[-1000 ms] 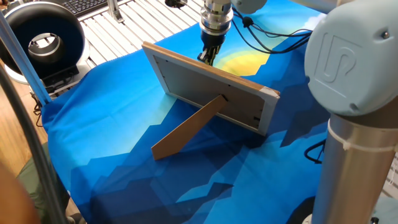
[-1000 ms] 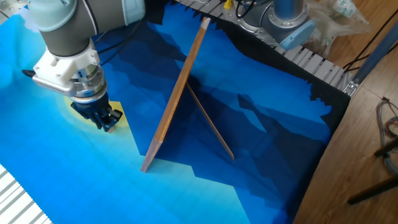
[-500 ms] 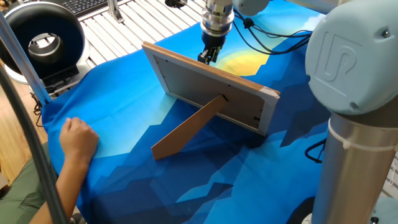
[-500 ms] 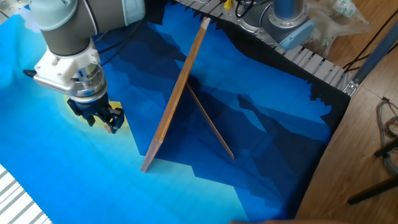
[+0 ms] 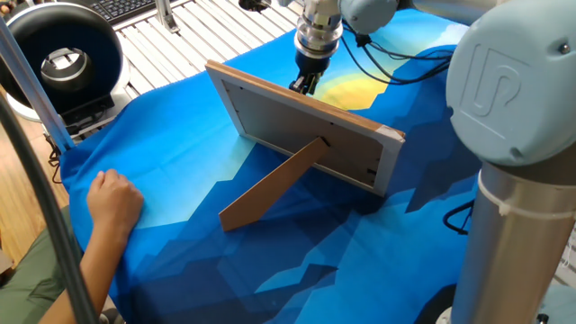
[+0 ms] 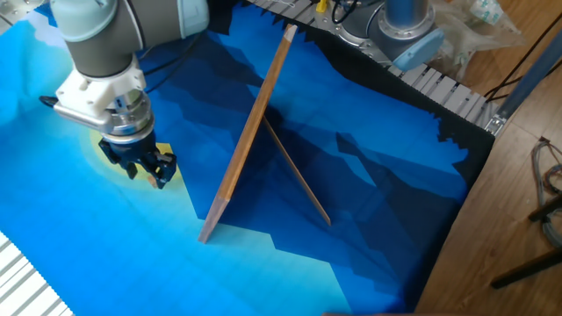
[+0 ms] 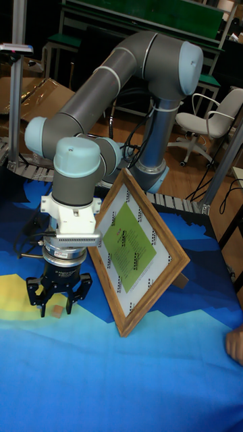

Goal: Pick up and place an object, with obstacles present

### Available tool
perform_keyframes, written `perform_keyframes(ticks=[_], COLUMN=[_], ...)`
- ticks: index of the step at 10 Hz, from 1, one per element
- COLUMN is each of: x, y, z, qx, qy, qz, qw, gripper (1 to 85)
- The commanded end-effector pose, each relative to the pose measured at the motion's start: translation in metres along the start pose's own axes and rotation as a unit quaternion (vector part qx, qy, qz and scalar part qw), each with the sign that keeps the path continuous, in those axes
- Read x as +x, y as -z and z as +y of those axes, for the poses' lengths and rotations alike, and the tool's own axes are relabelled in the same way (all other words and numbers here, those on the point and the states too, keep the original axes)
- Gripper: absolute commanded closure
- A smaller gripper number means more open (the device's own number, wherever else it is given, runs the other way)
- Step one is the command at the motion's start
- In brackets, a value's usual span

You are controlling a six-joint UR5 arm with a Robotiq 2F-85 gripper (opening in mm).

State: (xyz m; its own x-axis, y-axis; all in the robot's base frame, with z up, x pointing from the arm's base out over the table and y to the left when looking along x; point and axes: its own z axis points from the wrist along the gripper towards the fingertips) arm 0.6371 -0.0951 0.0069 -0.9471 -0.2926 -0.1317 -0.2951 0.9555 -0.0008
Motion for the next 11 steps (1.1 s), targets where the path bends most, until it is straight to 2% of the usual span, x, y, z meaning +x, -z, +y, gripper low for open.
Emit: perform_keyframes(ticks=[1,2,3,5,6,8,10,11], x=[0.007,0.007,0.007,0.013,0.012,0.011,0.018,0.023], y=[-0.003,-0.003,-0.002,0.008,0.013,0.019,0.045,0.067], z=[0.003,0.004,0.004,-0.005,-0.006,-0.011,-0.012,-0.009], qx=[0.004,0.002,0.003,0.026,0.024,0.03,0.032,0.029], qy=[-0.021,-0.023,-0.029,-0.061,-0.063,-0.063,-0.063,-0.065], qz=[-0.004,-0.006,-0.005,0.018,0.018,0.019,0.033,0.043], qw=[0.9998,0.9997,0.9996,0.9977,0.9975,0.9973,0.997,0.9966], gripper=[35.0,35.3,41.0,81.7,84.3,84.3,84.3,84.3])
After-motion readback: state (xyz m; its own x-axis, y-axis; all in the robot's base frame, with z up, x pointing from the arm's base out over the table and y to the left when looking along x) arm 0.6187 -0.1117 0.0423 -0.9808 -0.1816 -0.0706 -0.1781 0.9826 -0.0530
